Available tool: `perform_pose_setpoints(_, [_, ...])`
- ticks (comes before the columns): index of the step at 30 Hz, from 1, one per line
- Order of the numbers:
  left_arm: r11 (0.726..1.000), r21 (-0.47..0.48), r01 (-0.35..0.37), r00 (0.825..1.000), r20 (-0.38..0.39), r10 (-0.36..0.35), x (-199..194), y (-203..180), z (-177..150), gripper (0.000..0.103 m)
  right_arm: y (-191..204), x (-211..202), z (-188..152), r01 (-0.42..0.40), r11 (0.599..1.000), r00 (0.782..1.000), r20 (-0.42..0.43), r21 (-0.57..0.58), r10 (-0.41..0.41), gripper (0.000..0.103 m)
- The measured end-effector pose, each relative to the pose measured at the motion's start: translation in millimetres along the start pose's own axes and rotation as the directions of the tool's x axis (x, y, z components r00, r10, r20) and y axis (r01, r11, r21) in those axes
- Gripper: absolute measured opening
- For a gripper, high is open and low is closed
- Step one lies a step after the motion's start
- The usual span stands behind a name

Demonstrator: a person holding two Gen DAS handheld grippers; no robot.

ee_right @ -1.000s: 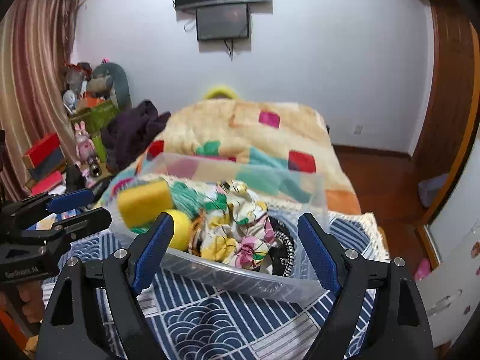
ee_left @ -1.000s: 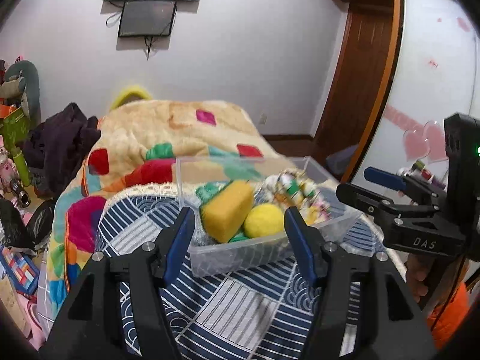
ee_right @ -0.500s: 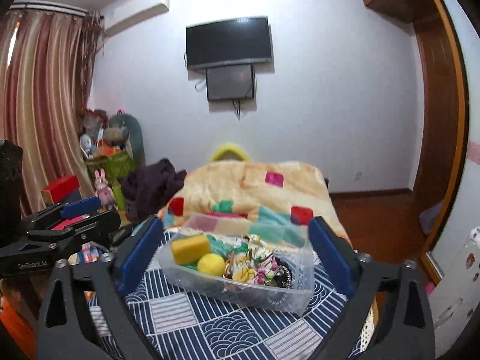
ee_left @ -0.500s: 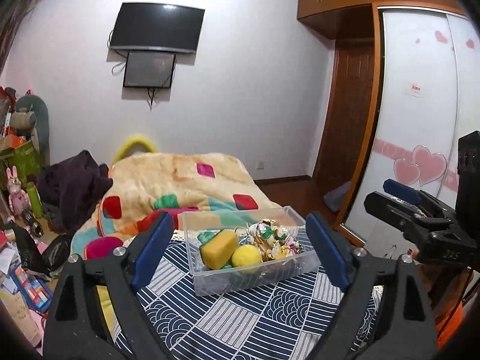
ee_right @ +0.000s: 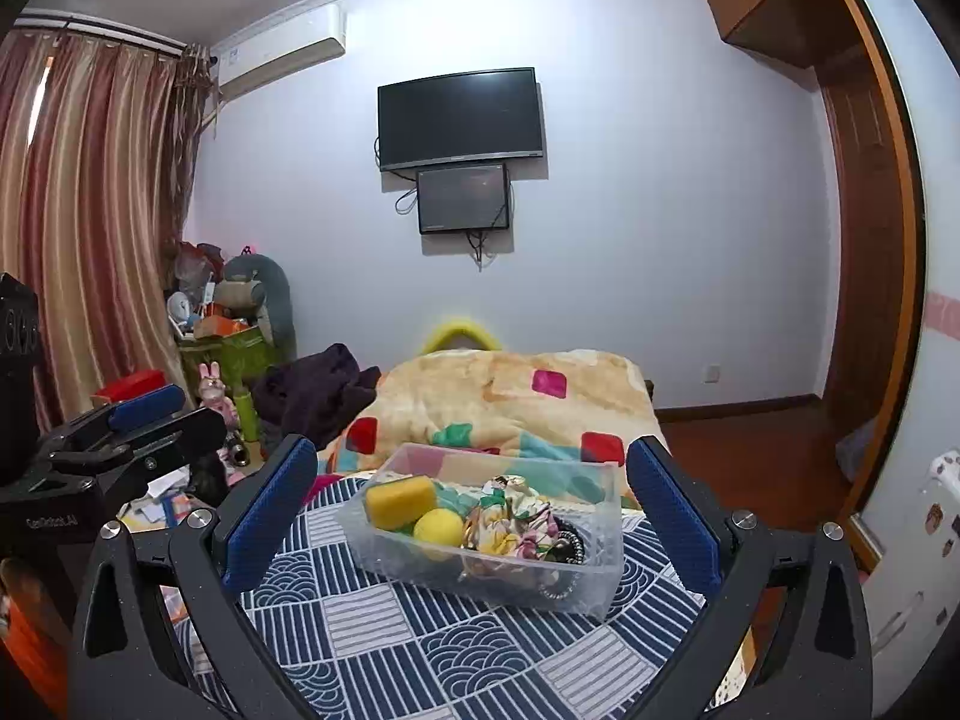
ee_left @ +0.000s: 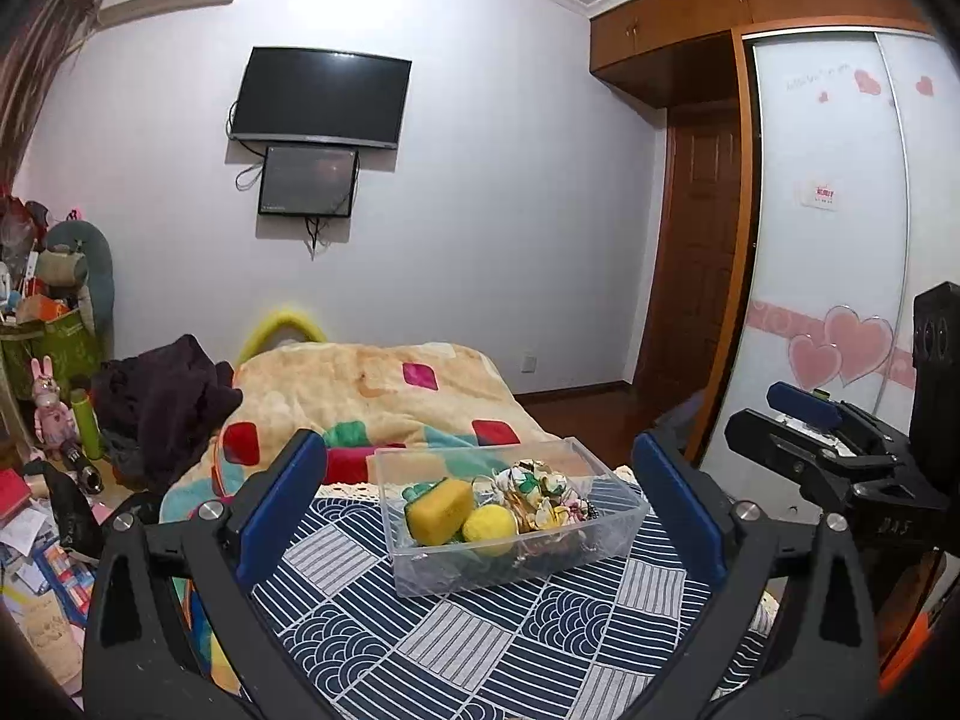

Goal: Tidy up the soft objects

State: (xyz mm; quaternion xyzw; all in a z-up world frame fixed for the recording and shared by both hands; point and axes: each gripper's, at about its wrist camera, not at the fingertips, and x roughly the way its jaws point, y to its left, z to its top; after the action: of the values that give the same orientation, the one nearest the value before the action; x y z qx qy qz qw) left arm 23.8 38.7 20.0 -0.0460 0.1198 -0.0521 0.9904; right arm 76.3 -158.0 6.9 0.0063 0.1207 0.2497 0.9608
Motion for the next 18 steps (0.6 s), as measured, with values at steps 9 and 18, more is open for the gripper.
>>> perform_pose_setpoints(9, [1.0,0.01,0.007,1.0,0.017,-0.007,-5.3,-4.5,-0.8,0.103,-0.6,-5.9,-0.6,0.007,1.0,1.0,0.011,0.001,-0.007,0.103])
perform_pose_setpoints(18, [1.0,0.008,0.0,1.0,0.007,0.0,-3.5,-3.7,-2.9,0.103,-2.0,-8.4,-2.9,0.005,1.0,1.0,0.006,0.005,-0.005,0.103])
